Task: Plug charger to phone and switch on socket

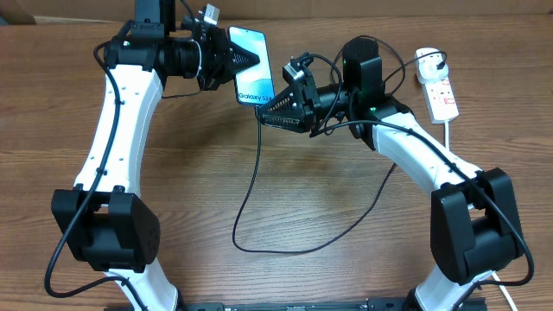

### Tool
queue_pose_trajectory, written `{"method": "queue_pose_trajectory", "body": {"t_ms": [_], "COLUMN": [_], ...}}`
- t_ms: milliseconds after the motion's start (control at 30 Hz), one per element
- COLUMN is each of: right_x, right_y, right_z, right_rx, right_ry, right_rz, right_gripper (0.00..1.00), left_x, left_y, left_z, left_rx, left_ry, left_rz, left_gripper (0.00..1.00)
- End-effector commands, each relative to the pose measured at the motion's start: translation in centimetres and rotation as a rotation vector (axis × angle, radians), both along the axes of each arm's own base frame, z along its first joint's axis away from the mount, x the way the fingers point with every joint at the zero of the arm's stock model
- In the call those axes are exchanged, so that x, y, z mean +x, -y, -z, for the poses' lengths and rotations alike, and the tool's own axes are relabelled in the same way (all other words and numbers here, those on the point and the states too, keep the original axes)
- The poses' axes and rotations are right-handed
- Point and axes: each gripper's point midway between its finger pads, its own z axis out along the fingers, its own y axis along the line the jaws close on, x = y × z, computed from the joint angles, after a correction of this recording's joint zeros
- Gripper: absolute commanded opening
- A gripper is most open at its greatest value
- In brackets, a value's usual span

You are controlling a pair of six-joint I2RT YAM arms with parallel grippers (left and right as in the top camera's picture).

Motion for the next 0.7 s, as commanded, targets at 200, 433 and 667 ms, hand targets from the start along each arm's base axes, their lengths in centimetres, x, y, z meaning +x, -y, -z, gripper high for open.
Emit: {"method": "queue_pose_trajectory", "body": {"t_ms": [200, 433, 667], "right_x": [-0.38, -0.66, -0.67], "right_y": [-0.16, -0.86, -0.86], "right_z": [-1.17, -1.07, -1.07], "right_rx": [0.005, -0.004, -0.005], "right_ry": [0.017, 0.0, -0.004], "right_rz": [0.003, 0.003, 0.003], "right_gripper": [0.21, 0.2, 0.12], "left_x": [0.15, 0.14, 0.13], "left_y": [0.23, 0.28, 0.28], "left_z": [-1.48, -1.48, -1.48], "left_rx": [-0.015, -0.016, -0.016], "left_ry": [0.013, 0.01, 0.01], "left_rz": [-0.014, -0.015, -0.015], "left_gripper": [0.04, 0.04, 0.04]}}
